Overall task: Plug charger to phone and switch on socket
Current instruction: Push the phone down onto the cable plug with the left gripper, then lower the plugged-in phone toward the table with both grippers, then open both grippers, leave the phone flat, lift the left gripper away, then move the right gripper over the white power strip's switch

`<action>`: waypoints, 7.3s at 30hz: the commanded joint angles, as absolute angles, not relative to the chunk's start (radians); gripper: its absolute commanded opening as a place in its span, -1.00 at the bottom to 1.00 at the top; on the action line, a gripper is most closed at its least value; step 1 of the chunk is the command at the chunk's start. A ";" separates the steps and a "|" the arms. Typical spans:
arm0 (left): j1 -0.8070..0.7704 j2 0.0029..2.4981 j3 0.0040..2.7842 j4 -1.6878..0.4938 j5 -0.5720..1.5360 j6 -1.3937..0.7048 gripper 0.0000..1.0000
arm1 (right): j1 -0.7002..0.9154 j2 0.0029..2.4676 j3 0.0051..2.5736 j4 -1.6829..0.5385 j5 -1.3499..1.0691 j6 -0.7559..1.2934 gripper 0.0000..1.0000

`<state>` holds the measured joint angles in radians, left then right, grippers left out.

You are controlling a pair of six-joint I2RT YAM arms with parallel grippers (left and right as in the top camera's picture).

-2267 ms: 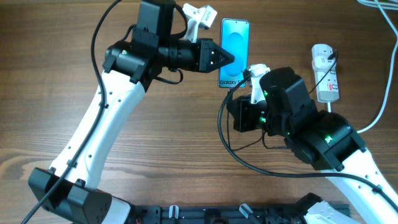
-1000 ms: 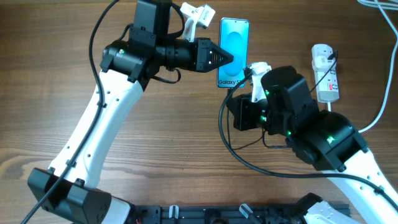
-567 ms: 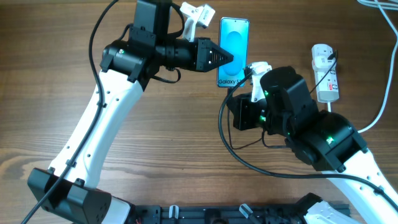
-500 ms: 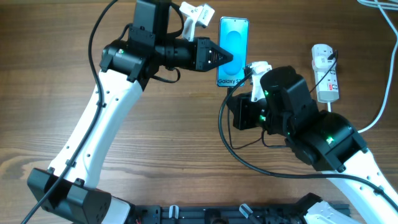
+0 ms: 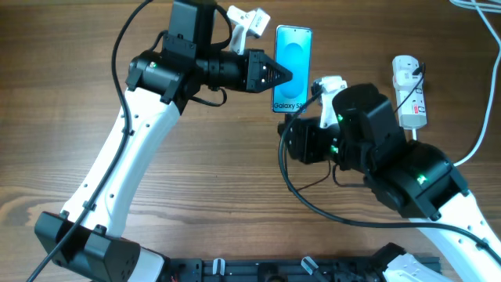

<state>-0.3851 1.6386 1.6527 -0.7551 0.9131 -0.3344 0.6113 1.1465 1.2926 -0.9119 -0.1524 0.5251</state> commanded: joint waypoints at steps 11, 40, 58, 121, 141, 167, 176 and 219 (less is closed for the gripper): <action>-0.391 1.680 1.655 -0.934 0.722 -0.363 -0.92 | 0.608 1.128 1.316 -1.101 -0.211 0.561 0.99; -0.391 2.074 1.654 -0.951 0.708 -0.291 -0.92 | 0.608 1.254 1.316 -1.138 -0.210 0.583 0.99; -0.393 2.183 1.653 -0.892 0.704 -0.264 -0.92 | 0.608 1.252 1.316 -1.129 -0.203 0.576 0.99; -0.463 2.206 1.653 -0.894 0.451 -0.269 -0.62 | 0.608 1.253 1.316 -1.128 -0.201 0.576 0.99; -0.463 2.206 1.653 -0.934 0.402 -0.269 -0.15 | 0.608 1.253 1.316 -1.148 -0.203 0.576 0.99; -0.348 1.585 1.774 -1.118 -0.006 -0.434 1.00 | -0.013 1.336 1.777 -1.441 -0.034 0.361 0.99; -0.348 1.472 1.774 -1.187 -0.017 -0.434 1.00 | -0.294 1.589 1.825 -1.390 -0.018 0.315 0.99; -0.348 1.475 1.774 -1.187 -0.017 -0.434 1.00 | -0.472 2.081 1.772 -1.072 0.112 0.316 0.99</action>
